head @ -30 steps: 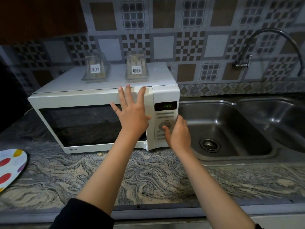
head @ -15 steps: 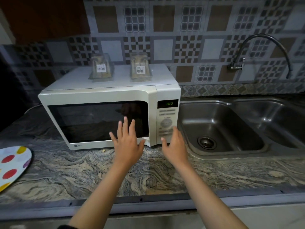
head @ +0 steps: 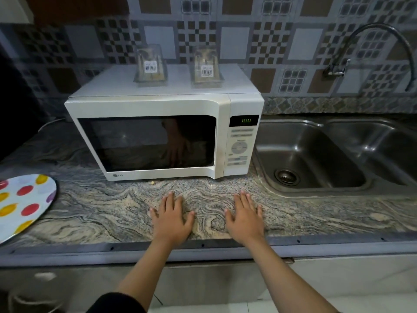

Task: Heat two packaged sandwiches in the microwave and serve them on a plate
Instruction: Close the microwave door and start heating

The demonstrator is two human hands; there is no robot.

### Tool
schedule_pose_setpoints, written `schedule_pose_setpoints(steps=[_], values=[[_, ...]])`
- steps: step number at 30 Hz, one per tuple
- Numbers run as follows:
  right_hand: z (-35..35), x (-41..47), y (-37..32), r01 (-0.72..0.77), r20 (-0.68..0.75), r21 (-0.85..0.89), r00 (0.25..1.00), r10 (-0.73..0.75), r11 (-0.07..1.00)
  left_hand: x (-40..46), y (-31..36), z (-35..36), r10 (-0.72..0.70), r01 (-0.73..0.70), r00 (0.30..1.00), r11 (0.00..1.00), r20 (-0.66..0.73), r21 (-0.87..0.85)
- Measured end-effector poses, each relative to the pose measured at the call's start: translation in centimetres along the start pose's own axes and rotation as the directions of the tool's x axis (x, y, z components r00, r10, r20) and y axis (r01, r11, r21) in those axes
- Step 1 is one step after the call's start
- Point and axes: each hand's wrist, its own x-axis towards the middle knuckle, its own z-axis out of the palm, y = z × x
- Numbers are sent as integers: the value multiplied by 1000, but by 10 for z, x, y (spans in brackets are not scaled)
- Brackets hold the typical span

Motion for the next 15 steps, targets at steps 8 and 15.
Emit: schedule_pose_setpoints(steps=[8,15], values=[[7,1,0,-19,-29,4,999,19,1000,1,-4,3,7,-9,1000,998,-28,-55],[5,0,-1,-22,-36,-2,999,22,1000,-1,-2,0,3,-5,999,999,-43,-37]])
